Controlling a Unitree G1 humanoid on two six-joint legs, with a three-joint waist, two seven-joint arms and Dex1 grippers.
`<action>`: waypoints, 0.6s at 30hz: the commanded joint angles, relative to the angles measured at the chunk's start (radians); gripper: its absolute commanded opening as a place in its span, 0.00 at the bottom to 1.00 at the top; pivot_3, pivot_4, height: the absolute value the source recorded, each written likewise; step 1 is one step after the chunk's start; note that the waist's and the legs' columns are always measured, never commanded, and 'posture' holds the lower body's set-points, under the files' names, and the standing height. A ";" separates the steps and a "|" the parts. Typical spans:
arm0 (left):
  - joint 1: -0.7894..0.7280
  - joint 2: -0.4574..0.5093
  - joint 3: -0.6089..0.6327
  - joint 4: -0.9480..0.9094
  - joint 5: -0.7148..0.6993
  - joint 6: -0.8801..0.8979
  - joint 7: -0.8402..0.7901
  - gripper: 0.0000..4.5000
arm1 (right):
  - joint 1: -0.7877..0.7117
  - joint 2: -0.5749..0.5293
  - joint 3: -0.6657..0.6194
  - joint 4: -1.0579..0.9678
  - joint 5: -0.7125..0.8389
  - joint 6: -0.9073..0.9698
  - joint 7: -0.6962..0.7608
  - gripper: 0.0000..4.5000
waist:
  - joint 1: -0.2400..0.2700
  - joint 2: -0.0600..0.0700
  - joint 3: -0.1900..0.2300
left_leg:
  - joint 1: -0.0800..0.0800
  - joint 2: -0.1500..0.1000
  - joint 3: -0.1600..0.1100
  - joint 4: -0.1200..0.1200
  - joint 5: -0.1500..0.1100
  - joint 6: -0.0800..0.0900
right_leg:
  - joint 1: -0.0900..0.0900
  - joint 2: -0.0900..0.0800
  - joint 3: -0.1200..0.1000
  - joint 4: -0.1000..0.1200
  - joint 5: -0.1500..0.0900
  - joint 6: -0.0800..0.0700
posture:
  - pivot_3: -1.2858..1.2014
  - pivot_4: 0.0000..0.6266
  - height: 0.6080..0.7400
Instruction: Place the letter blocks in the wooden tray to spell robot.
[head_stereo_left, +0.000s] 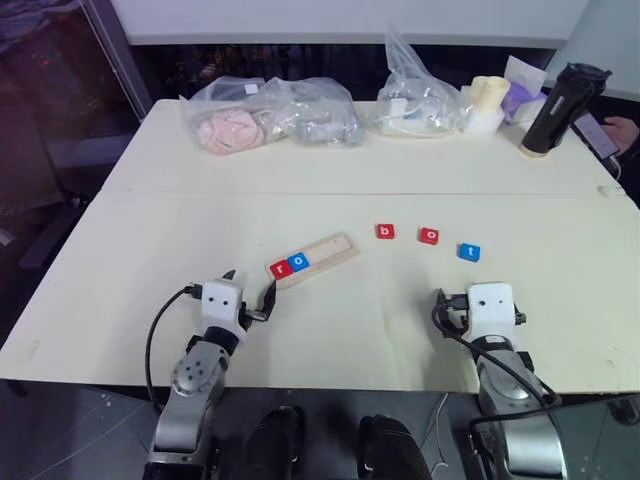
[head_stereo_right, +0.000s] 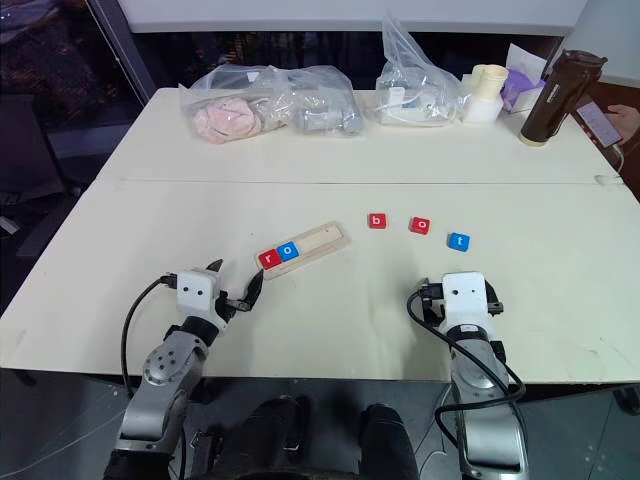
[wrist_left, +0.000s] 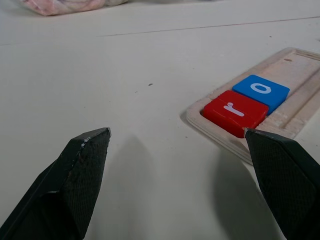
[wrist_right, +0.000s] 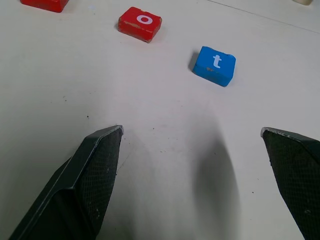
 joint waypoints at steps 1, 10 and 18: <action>-0.004 0.063 0.022 -0.079 -0.072 0.009 -0.101 1.00 | -0.017 -0.028 -0.011 -0.004 0.003 -0.029 0.017 1.00 | 0.000 0.000 0.000 | 0.000 0.000 0.000 0.000 0.000 0.000 | 0.000 0.000 0.000 0.000 0.000 0.000 | 0.52 0.24 0.98; -0.183 0.427 0.058 0.091 -0.312 0.110 -0.641 1.00 | -0.075 -0.118 0.023 0.029 -0.007 -0.095 0.091 1.00 | -0.001 0.003 0.002 | 0.000 0.000 0.000 -0.001 0.000 0.000 | -0.003 0.000 0.000 -0.001 0.001 -0.003 | 0.52 0.24 0.98; -0.499 0.500 -0.006 0.494 -0.238 -0.011 -0.905 1.00 | -0.076 -0.123 0.055 0.011 -0.023 -0.114 0.093 1.00 | 0.001 0.003 0.002 | 0.000 -0.001 0.000 -0.002 0.002 0.003 | -0.003 0.003 -0.001 -0.001 0.002 -0.003 | 0.52 0.24 0.98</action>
